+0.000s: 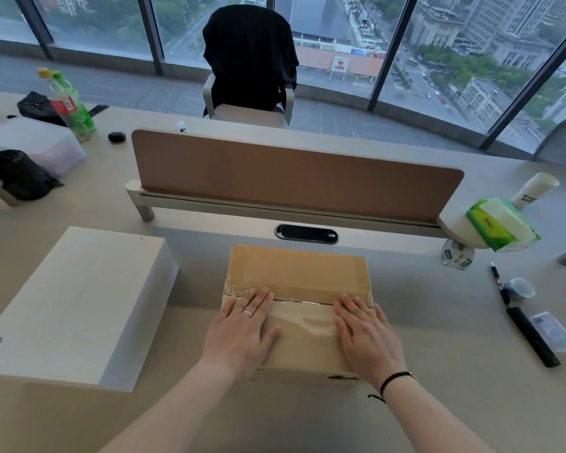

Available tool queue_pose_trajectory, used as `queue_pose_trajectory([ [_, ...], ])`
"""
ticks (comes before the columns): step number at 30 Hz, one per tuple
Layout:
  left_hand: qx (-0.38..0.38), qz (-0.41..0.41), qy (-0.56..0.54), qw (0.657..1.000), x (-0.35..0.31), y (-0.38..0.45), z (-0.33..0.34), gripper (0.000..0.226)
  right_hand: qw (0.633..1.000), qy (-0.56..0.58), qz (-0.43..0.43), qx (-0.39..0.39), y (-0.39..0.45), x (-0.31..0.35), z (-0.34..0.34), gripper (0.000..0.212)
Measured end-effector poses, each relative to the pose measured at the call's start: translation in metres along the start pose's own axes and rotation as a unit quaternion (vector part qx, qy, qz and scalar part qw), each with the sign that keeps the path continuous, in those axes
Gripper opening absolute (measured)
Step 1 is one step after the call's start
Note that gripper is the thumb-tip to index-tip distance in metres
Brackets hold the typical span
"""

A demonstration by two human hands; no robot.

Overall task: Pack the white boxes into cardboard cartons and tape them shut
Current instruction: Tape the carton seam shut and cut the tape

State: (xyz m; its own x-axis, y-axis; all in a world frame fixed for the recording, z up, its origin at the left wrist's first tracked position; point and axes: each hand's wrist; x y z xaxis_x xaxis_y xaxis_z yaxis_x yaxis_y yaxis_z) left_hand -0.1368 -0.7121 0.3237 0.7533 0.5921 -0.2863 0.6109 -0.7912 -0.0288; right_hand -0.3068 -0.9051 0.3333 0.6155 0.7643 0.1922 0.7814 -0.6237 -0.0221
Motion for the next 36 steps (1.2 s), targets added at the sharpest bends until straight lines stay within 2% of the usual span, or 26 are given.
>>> queue_pose_trajectory([
  [4,0.003,-0.036,0.023,0.999,-0.011,0.004,0.002,0.079,0.996,-0.019,0.032,-0.078,0.007,-0.006,-0.001,0.069],
  [6,0.013,-0.015,0.027,0.999,-0.022,0.01,0.004,0.075,0.994,-0.005,0.024,-0.102,0.015,0.008,-0.001,0.06],
  [7,0.017,0.006,0.026,0.999,-0.031,0.015,0.005,0.073,0.995,0.015,0.0,-0.098,0.018,0.019,-0.001,0.058],
  [9,0.03,0.049,0.033,0.998,-0.048,0.026,0.009,0.066,0.996,0.068,-0.051,-0.04,0.024,0.041,0.003,0.051],
  [12,0.048,0.082,0.056,0.994,-0.061,0.034,0.014,0.064,0.992,0.113,-0.054,0.023,0.03,0.055,0.012,0.053],
  [18,0.008,0.008,0.025,1.0,-0.03,0.038,0.012,0.073,0.998,0.008,-0.041,0.04,0.034,0.004,0.011,0.071],
  [21,0.005,-0.025,0.017,1.0,-0.027,0.041,0.009,0.075,0.999,0.005,0.022,0.027,0.035,-0.008,0.012,0.079],
  [24,-0.014,-0.112,0.004,0.994,-0.025,0.047,0.007,0.084,0.989,0.048,0.137,0.022,0.041,-0.012,0.01,0.09],
  [28,-0.061,-0.237,-0.031,0.969,0.003,0.06,-0.003,0.093,0.947,0.164,0.272,0.04,0.057,-0.012,0.003,0.107],
  [30,-0.059,-0.303,-0.109,0.945,0.019,0.065,-0.001,0.103,0.917,0.233,0.321,0.035,0.065,-0.013,0.004,0.108],
  [32,-0.042,-0.348,-0.223,0.909,0.03,0.07,0.003,0.105,0.884,0.296,0.362,0.034,0.073,-0.019,0.006,0.098],
  [34,-0.052,-0.367,-0.301,0.878,0.033,0.072,0.006,0.088,0.856,0.35,0.379,0.033,0.079,-0.026,0.012,0.075],
  [36,-0.064,-0.369,-0.331,0.866,0.035,0.073,0.008,0.074,0.842,0.378,0.382,0.043,0.082,-0.031,0.016,0.056],
])
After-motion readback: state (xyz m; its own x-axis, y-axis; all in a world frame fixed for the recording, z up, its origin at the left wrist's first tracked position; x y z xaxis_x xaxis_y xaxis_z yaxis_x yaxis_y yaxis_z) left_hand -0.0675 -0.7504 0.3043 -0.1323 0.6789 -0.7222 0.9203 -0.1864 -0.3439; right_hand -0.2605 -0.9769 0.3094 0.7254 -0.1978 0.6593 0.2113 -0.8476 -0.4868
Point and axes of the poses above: each hand's wrist, its own y-axis towards the middle knuckle, its own z-axis out of the palm, x = y × z, and after that the axes turned 12 degrees about -x, right-handed
